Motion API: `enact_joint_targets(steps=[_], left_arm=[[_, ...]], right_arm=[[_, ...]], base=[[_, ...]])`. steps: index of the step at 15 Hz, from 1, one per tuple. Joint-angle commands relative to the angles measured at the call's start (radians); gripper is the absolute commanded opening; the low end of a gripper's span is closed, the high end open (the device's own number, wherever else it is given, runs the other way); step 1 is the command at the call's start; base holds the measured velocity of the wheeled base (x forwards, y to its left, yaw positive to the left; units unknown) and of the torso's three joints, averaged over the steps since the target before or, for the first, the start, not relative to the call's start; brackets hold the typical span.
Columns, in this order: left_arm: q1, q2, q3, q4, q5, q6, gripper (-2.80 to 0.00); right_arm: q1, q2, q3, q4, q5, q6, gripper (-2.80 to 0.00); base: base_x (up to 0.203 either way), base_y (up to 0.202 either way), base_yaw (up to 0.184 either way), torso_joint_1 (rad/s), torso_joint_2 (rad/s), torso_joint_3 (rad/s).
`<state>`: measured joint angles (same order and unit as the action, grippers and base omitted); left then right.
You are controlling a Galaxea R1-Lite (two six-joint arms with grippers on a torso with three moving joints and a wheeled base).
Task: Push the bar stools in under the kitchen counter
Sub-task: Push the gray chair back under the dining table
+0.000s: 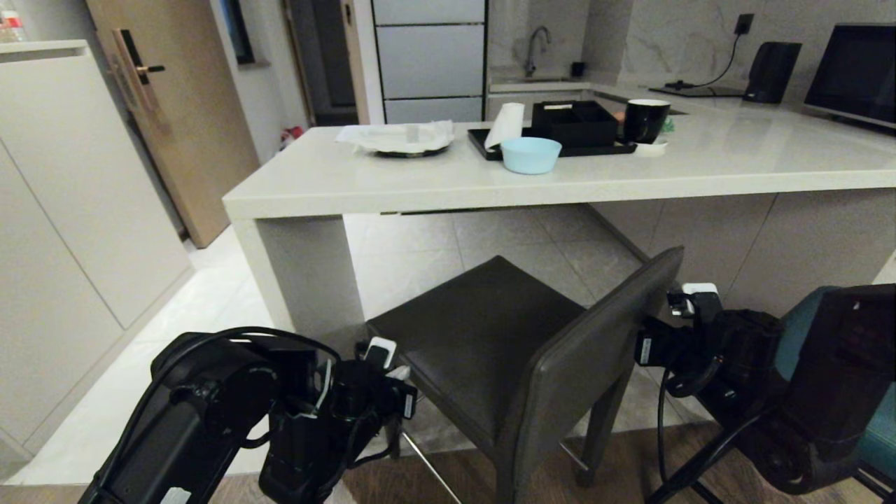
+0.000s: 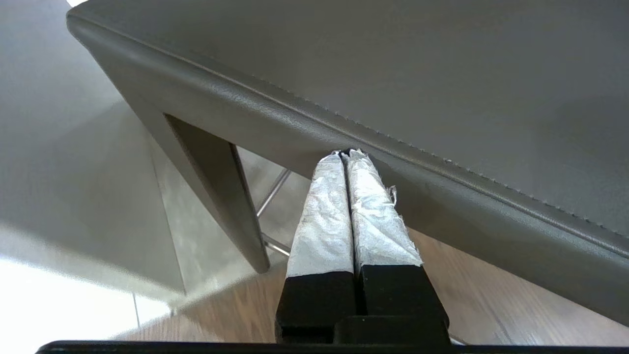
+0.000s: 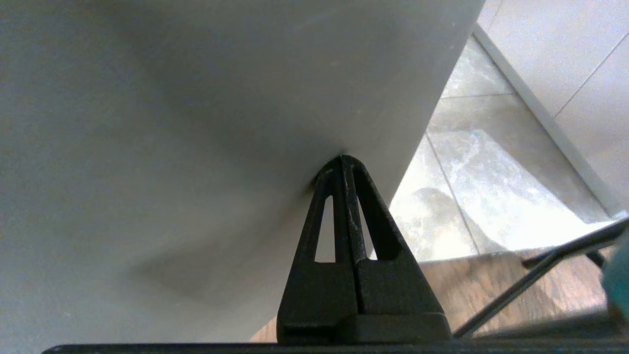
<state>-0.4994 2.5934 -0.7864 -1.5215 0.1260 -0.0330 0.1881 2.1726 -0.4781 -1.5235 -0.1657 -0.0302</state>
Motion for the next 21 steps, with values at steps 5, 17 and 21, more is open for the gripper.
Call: enact_joint_targets(steps=[5, 17, 21], left_arm=[[0.001, -0.001, -0.001, -0.009, 0.0, -0.001, -2.8], [0.005, -0.017, 0.046, -0.009, 0.007, -0.002, -2.8], [-0.003, -0.043, 0.059, -0.009, 0.013, -0.001, -2.8]], right_arm=[[0.01, 0.014, -0.005, -0.007, 0.001, 0.0, -2.8], [0.053, 0.049, -0.033, -0.007, 0.0, -0.01, -2.8], [0.085, 0.085, -0.074, -0.007, -0.001, -0.014, -2.8]], base=[[0.188, 0.0, 0.001, 0.002, 0.0, 0.002], [0.063, 0.0, 0.0, 0.002, 0.0, 0.0], [0.0, 0.0, 0.0, 0.0, 0.0, 0.0]])
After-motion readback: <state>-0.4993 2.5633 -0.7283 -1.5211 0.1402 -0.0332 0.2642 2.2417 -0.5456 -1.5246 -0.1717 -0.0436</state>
